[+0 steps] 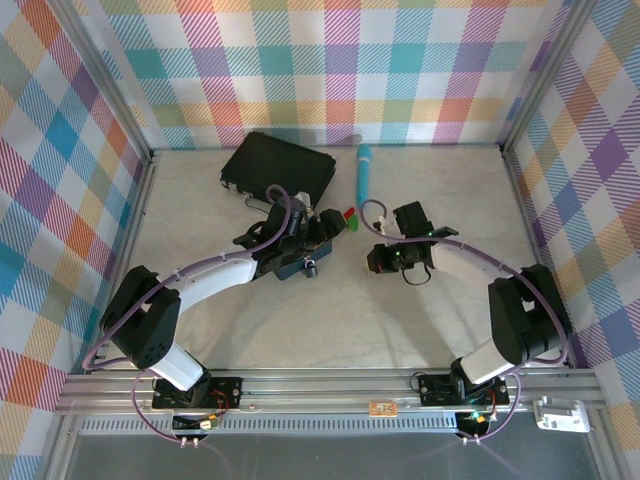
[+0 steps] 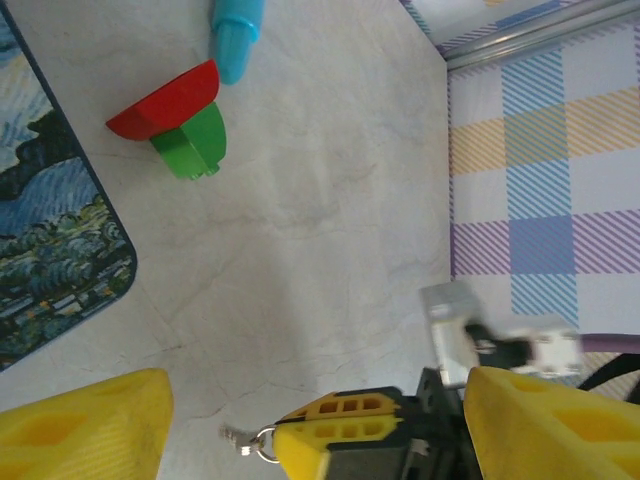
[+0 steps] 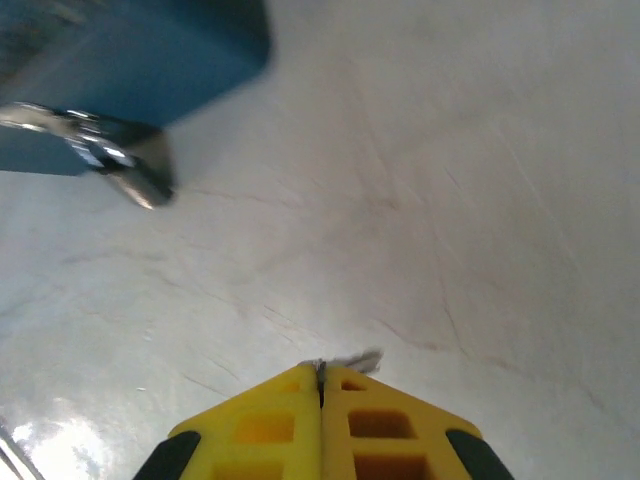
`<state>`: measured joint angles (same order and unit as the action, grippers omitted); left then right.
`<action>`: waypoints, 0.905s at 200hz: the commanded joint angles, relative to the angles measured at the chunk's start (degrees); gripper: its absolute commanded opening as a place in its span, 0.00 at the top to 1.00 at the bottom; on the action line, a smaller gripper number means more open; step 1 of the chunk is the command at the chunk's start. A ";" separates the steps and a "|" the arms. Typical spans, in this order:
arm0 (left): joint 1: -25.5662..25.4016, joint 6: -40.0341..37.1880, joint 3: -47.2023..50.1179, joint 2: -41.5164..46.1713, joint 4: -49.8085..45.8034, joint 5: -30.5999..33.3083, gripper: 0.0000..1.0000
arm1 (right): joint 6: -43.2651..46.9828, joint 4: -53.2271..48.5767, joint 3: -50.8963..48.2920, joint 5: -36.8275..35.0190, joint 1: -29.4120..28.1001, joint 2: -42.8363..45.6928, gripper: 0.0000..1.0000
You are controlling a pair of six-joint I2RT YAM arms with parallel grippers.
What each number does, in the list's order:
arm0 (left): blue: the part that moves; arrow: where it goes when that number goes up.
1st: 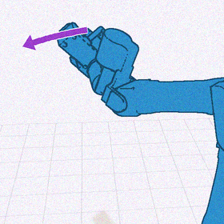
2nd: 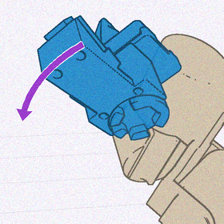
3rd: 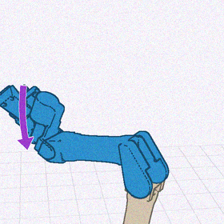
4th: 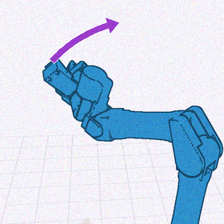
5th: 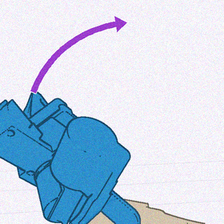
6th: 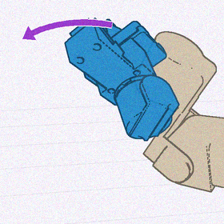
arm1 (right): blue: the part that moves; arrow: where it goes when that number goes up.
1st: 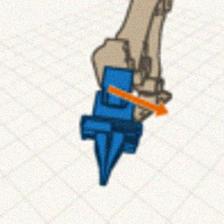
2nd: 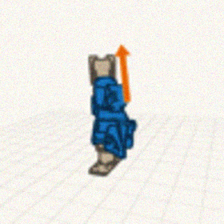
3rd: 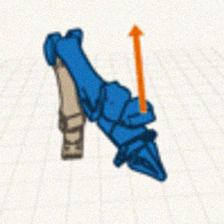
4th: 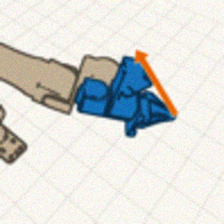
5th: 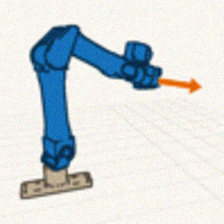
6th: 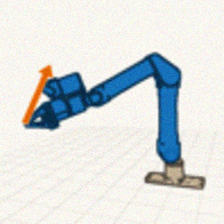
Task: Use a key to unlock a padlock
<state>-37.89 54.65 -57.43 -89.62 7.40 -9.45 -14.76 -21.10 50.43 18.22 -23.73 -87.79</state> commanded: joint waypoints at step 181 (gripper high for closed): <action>6.93 -4.75 -0.70 5.89 -8.41 3.55 0.22 | 0.71 -12.53 7.49 -21.02 -7.38 -9.47 0.59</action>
<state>-31.64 51.13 -57.69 -86.80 0.56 -7.62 -16.67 -32.47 55.72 -0.23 -30.17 -94.41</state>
